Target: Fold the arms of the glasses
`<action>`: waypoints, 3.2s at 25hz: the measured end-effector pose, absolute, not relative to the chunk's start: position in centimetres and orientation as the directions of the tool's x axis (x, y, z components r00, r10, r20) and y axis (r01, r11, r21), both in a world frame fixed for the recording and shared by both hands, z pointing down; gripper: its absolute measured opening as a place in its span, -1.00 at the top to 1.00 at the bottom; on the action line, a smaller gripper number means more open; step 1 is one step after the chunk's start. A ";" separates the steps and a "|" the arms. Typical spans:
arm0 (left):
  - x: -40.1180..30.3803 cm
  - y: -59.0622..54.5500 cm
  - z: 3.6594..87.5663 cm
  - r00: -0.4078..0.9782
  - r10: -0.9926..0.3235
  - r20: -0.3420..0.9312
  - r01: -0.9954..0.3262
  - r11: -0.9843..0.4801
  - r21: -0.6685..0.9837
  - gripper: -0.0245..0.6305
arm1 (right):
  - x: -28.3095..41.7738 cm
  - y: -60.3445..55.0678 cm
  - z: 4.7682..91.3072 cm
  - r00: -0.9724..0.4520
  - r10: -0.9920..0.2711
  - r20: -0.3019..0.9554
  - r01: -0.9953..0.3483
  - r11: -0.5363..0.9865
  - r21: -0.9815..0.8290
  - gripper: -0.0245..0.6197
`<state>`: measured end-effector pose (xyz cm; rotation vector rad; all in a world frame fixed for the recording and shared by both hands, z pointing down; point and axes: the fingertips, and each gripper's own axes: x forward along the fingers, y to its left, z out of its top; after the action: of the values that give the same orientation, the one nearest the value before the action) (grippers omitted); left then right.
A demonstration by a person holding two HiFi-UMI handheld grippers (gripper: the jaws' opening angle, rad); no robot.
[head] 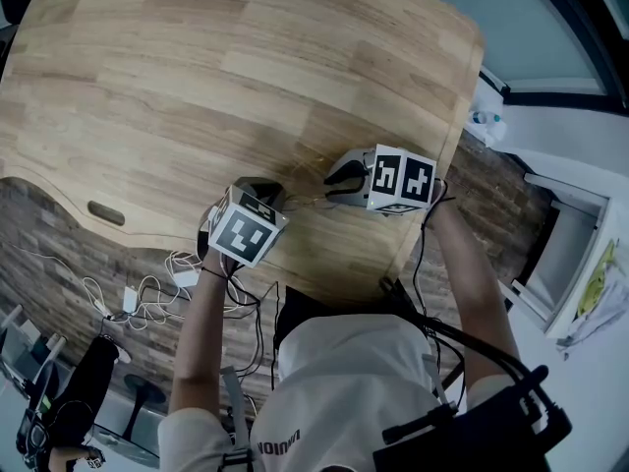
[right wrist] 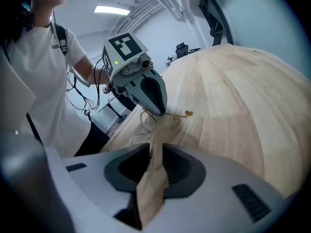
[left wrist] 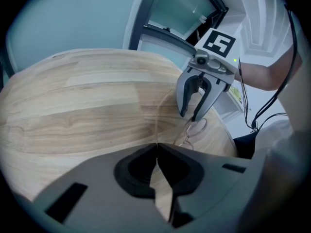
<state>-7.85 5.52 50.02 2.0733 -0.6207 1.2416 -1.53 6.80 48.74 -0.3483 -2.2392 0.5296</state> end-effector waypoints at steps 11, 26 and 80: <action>-7.9 5.3 50.0 0.436 -0.084 0.896 -0.694 -0.666 0.275 0.85 | -0.1 6.5 46.7 -0.676 0.378 0.633 0.070 0.888 -0.455 0.63; -8.1 5.1 50.4 0.447 -0.079 0.891 -0.709 -0.638 0.299 0.85 | 1.2 9.6 48.1 -0.578 0.247 0.778 0.086 0.966 -0.243 0.63; -7.3 7.3 50.0 0.425 0.177 0.888 -0.350 -0.872 0.342 0.85 | -0.1 8.8 48.1 -0.581 0.079 0.810 0.047 0.997 -0.063 0.79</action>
<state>-7.26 7.31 49.96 2.2006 -0.1459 1.4553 -0.08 8.82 48.07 -0.0870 -2.1917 0.0431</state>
